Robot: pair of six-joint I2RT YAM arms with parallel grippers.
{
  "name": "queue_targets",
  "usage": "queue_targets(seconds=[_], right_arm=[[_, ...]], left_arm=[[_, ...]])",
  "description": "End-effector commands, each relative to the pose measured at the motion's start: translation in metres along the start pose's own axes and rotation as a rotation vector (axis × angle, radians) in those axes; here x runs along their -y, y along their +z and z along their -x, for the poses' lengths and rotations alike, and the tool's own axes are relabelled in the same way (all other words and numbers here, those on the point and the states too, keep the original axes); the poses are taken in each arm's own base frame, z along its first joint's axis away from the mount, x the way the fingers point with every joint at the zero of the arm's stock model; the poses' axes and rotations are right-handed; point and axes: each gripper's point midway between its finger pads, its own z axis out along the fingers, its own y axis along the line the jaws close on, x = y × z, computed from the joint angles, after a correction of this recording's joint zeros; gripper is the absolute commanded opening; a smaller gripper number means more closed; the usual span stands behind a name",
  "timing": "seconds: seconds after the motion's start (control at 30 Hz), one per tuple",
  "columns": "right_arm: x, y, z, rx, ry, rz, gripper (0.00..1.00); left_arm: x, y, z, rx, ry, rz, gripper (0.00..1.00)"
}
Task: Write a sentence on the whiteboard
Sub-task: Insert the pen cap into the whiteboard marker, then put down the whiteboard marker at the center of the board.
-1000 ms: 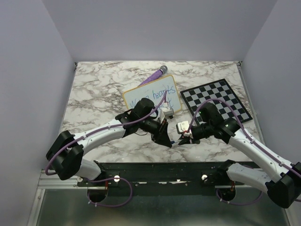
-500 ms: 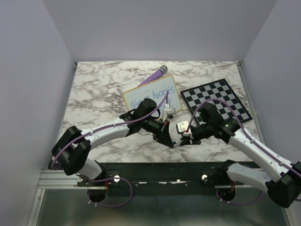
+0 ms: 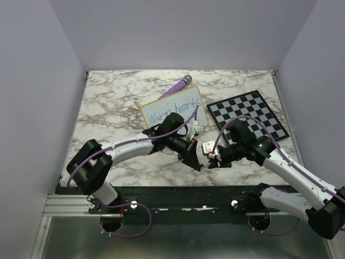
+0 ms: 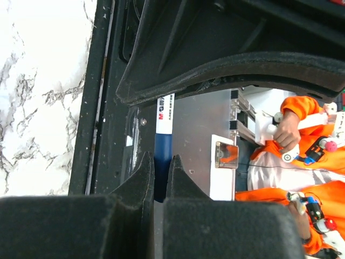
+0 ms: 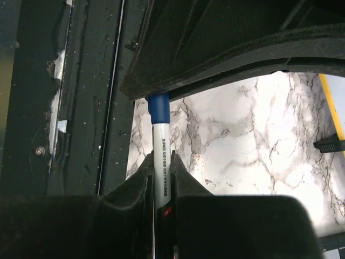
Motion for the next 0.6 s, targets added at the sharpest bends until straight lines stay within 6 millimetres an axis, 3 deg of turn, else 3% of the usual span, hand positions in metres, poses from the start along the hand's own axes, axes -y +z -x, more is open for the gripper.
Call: queue_targets(seconds=[0.0, 0.03, 0.1, 0.13, 0.2, 0.27, 0.3, 0.37, 0.57], right_arm=[[0.015, 0.004, 0.034, 0.11, -0.106, -0.043, 0.22], [0.015, 0.004, 0.034, 0.109, -0.106, -0.041, 0.31], [0.016, 0.003, 0.035, 0.109, -0.102, -0.044, 0.36], [0.015, 0.001, 0.035, 0.11, -0.1, -0.043, 0.49], [0.017, -0.001, 0.038, 0.112, -0.102, -0.048, 0.56], [0.017, -0.004, 0.04, 0.107, -0.098, -0.046, 0.71], [0.02, -0.01, 0.049, 0.116, -0.112, -0.059, 0.74], [0.018, -0.015, 0.049, 0.084, -0.104, -0.046, 0.82], [0.03, -0.038, 0.045, -0.001, -0.131, -0.128, 0.88]], left_arm=[[0.012, 0.002, 0.033, 0.091, 0.199, 0.094, 0.0], [0.006, 0.001, 0.025, 0.071, 0.195, 0.114, 0.0], [0.003, -0.002, 0.02, 0.068, 0.198, 0.138, 0.0], [-0.002, -0.003, 0.012, 0.053, 0.178, 0.153, 0.0], [-0.006, -0.006, 0.008, 0.052, 0.188, 0.175, 0.0], [-0.011, -0.009, 0.0, 0.04, 0.18, 0.196, 0.0], [-0.014, -0.009, -0.002, 0.038, 0.179, 0.21, 0.0], [-0.02, -0.013, -0.01, 0.02, 0.166, 0.247, 0.0], [-0.026, -0.028, -0.017, 0.034, 0.173, 0.346, 0.0]])
